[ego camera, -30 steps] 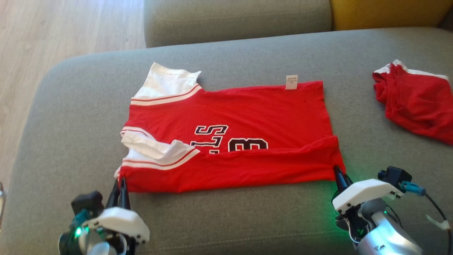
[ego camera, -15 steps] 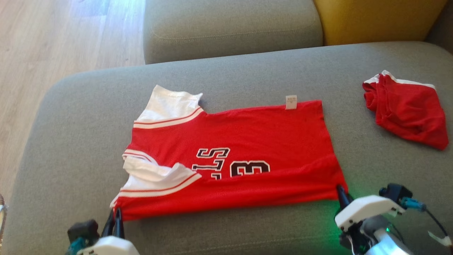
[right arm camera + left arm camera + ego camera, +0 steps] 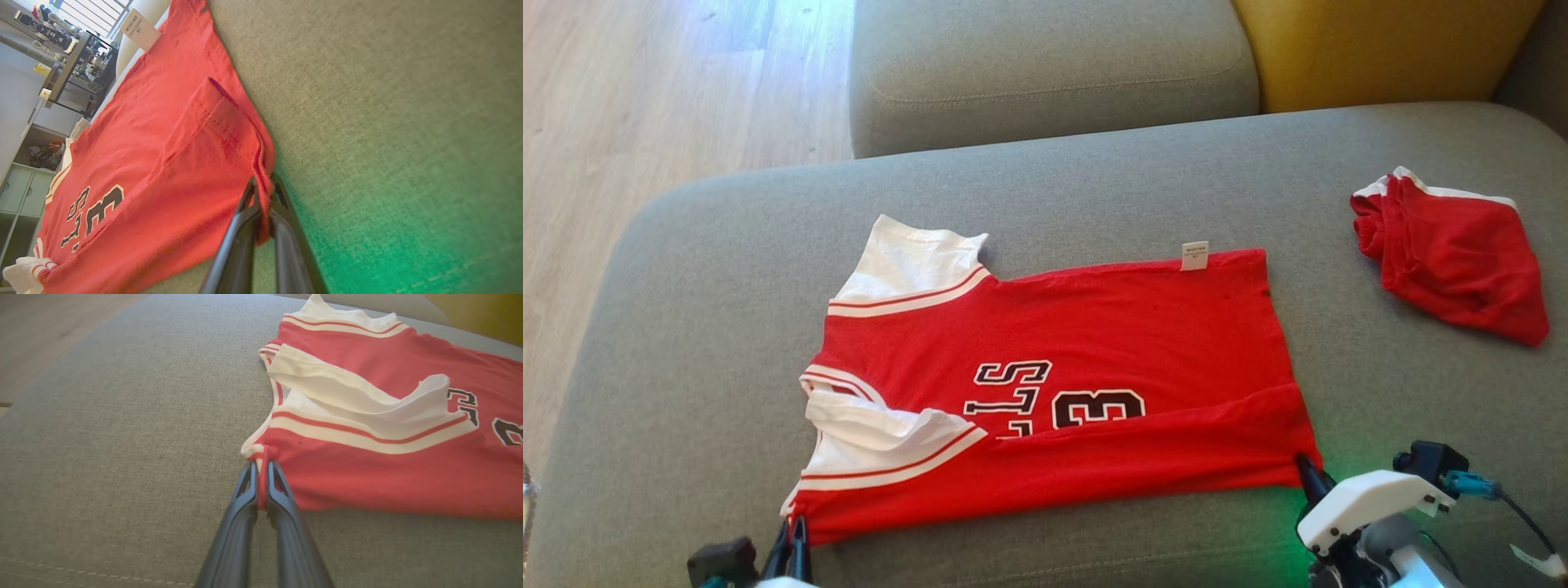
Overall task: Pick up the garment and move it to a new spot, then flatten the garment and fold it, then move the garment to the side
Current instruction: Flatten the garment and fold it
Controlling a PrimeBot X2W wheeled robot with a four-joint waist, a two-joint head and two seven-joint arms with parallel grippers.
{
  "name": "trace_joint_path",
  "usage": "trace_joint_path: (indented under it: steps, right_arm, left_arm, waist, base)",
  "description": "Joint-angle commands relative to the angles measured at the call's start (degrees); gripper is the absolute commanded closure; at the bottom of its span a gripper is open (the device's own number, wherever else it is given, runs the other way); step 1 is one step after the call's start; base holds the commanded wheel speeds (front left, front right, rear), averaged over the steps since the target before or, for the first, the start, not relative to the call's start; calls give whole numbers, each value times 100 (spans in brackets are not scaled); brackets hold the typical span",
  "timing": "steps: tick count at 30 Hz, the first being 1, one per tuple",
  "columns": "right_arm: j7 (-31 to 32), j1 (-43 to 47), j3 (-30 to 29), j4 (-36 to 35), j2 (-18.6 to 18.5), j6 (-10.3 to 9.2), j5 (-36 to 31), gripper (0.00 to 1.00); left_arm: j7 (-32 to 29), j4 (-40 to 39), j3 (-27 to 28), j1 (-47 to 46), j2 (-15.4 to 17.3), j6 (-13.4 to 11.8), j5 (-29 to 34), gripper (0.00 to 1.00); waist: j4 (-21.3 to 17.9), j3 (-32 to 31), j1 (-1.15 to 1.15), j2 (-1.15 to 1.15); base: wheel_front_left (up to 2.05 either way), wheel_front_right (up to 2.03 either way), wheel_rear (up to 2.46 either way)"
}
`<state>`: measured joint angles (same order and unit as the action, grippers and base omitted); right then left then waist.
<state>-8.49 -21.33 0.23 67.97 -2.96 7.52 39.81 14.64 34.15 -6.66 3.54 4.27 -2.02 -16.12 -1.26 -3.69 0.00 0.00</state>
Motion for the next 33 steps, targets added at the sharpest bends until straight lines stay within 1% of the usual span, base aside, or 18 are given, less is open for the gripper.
trace_joint_path:
  steps: [1,8,9,10,11,16,19,26,27,28,33]
  right_arm:
    - [16,-14,86,-134,-24,-3,-54,100]
    - [146,121,-58,-436,-7,-3,-199,100]
    - [135,137,-89,-489,-6,-3,-240,78]
    - [133,151,-109,-560,-5,-3,-283,0]
    - [140,165,-147,-638,-4,-3,-304,0]
    - [176,287,-300,-1162,1,-3,-527,0]
    - [172,380,-383,-1633,3,-3,-768,0]
    - [213,730,-517,-3297,7,-3,-1302,0]
    - [207,779,-520,-3564,7,-3,-1336,0]
    - [207,779,-520,-3564,7,-3,-1336,0]
    - [78,1002,-375,-4828,7,-3,-1781,0]
  left_arm:
    - [25,-108,178,-183,123,-40,23,100]
    - [26,-75,108,-282,110,-35,4,100]
    - [26,-68,100,-288,110,-30,0,89]
    - [27,-71,95,-295,109,-29,-3,58]
    - [28,-88,100,-304,109,-43,-2,0]
    - [32,-241,152,-341,106,-85,-32,0]
    - [34,-513,250,-376,108,-122,-50,0]
    - [35,-1623,621,-439,60,-189,3,0]
    - [35,-1788,673,-449,44,-185,12,0]
    - [35,-1788,673,-449,44,-185,12,0]
    - [35,-2467,854,-496,-39,-131,72,0]
  waist:
    - [10,0,0,0]
    - [39,-8,0,0]
    - [40,-11,0,0]
    - [40,-12,0,0]
    - [40,-13,0,0]
    - [40,-28,0,0]
    - [48,-38,0,0]
    - [67,-26,0,0]
    - [68,-18,0,0]
    - [68,-18,0,0]
    - [65,39,0,0]
  base:
    - [0,0,0]
    - [0,0,0]
    - [0,0,0]
    - [0,0,0]
    - [0,0,0]
    - [0,0,0]
    - [0,0,0]
    - [0,0,0]
    - [0,0,0]
    - [0,0,0]
    - [0,0,0]
